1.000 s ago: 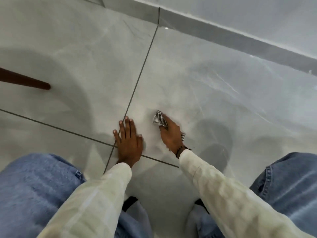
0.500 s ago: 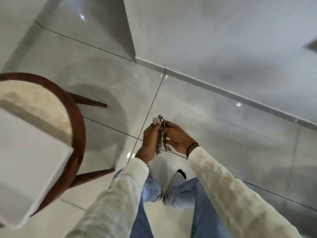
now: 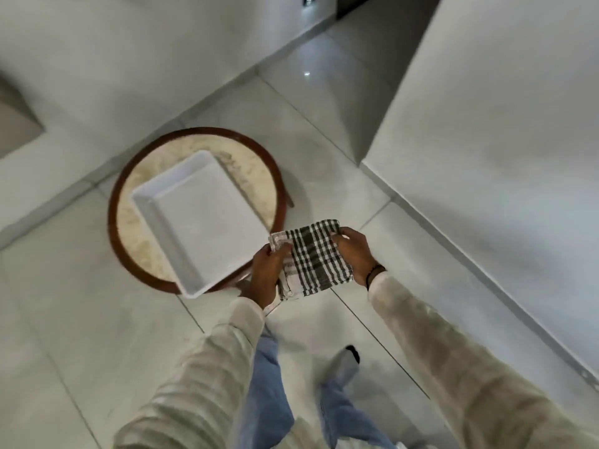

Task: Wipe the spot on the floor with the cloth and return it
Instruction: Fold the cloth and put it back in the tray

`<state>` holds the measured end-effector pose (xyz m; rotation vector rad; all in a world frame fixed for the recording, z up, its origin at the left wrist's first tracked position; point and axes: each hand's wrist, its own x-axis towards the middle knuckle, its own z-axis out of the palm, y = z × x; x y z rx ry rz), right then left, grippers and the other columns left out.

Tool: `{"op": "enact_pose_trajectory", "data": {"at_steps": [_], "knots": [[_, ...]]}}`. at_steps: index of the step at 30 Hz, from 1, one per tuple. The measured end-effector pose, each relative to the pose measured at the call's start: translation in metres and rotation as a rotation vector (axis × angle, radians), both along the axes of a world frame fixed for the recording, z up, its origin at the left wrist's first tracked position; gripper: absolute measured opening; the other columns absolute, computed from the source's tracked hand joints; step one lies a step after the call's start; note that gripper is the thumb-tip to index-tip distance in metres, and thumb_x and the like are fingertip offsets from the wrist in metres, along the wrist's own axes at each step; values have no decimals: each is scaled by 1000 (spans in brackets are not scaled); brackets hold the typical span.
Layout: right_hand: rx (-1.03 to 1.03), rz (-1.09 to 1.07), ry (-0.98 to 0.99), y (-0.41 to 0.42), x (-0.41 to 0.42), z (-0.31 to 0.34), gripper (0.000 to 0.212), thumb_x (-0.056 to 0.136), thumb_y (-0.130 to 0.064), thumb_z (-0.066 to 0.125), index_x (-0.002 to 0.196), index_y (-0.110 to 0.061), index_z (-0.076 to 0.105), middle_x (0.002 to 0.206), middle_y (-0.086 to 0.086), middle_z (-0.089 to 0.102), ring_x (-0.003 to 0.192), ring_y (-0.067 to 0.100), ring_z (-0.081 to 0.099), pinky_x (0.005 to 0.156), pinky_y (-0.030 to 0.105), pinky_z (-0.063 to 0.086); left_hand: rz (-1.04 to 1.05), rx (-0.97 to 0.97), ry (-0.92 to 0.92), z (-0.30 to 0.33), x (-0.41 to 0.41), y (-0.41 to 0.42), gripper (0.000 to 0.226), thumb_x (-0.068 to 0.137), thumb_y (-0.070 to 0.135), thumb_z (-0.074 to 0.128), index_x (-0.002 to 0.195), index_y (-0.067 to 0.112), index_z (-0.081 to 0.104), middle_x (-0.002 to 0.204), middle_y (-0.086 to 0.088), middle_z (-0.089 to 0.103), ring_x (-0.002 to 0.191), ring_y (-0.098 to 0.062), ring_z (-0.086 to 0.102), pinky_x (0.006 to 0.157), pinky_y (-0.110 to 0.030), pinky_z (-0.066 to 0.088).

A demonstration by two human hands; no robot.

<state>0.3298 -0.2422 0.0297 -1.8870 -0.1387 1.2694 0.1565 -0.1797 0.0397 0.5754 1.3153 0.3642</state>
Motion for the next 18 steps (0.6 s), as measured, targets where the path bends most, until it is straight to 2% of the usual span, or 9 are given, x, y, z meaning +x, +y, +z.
{"op": "enact_pose_trajectory", "data": {"at_steps": [1, 2, 4, 6, 9, 11, 14, 16, 18], "knots": [[2, 31, -14, 19, -15, -5, 24, 100, -11, 60, 116, -8, 77, 119, 20, 79, 113, 39, 75, 102, 51, 61, 8, 63, 76, -6, -18, 12, 20, 101, 5, 63, 118, 1, 73, 93, -11, 79, 73, -21, 77, 73, -35, 68], [0, 67, -17, 40, -31, -12, 24, 100, -11, 61, 116, -8, 78, 118, 20, 80, 113, 38, 75, 101, 51, 62, 26, 109, 128, -12, -37, 26, 26, 99, -3, 62, 124, -2, 71, 97, -12, 78, 69, -17, 78, 66, -32, 68], [-7, 142, -12, 80, -62, -29, 22, 100, -10, 63, 115, -9, 78, 117, 18, 80, 109, 35, 77, 98, 47, 63, 62, 153, 200, -29, -74, 57, 30, 98, -8, 60, 126, -4, 70, 93, -10, 75, 52, -2, 74, 47, -20, 60], [-16, 234, -41, 123, -94, -52, 18, 101, -11, 64, 112, -10, 78, 113, 13, 80, 105, 31, 76, 94, 39, 62, 98, 141, 286, -55, -111, 94, 29, 98, -6, 62, 125, -2, 70, 92, -7, 74, 48, 2, 71, 43, -15, 56], [-46, 341, -105, 180, -130, -95, 19, 102, -14, 63, 115, -10, 75, 105, 8, 78, 99, 28, 73, 85, 34, 61, 141, 120, 372, -104, -155, 143, 30, 95, -4, 67, 125, 0, 73, 98, -9, 79, 63, -7, 74, 58, -23, 64], [-80, 406, -154, 214, -150, -127, 22, 102, -17, 64, 118, -9, 75, 113, 12, 80, 100, 29, 74, 90, 43, 63, 138, 114, 411, -140, -177, 168, 31, 95, -1, 70, 125, 4, 75, 112, -13, 82, 78, -17, 75, 74, -29, 65], [-120, 513, -261, 243, -169, -163, 27, 101, -17, 62, 122, -8, 76, 122, 15, 79, 110, 33, 73, 100, 45, 60, 115, 79, 461, -181, -194, 187, 32, 94, 1, 71, 125, 9, 75, 116, -11, 82, 80, -17, 76, 65, -22, 66], [-144, 546, -327, 252, -180, -178, 25, 101, -17, 61, 120, -9, 75, 118, 15, 79, 102, 31, 72, 90, 37, 58, 86, 70, 508, -199, -200, 191, 34, 93, 2, 71, 126, 11, 74, 117, -10, 81, 74, -10, 72, 50, -9, 55], [-169, 542, -387, 256, -187, -183, 24, 99, -18, 64, 119, -11, 76, 115, 13, 80, 92, 23, 68, 83, 30, 53, 47, 63, 526, -208, -203, 193, 37, 92, 4, 72, 128, 10, 73, 123, -12, 80, 84, -19, 74, 63, -15, 57]]}}
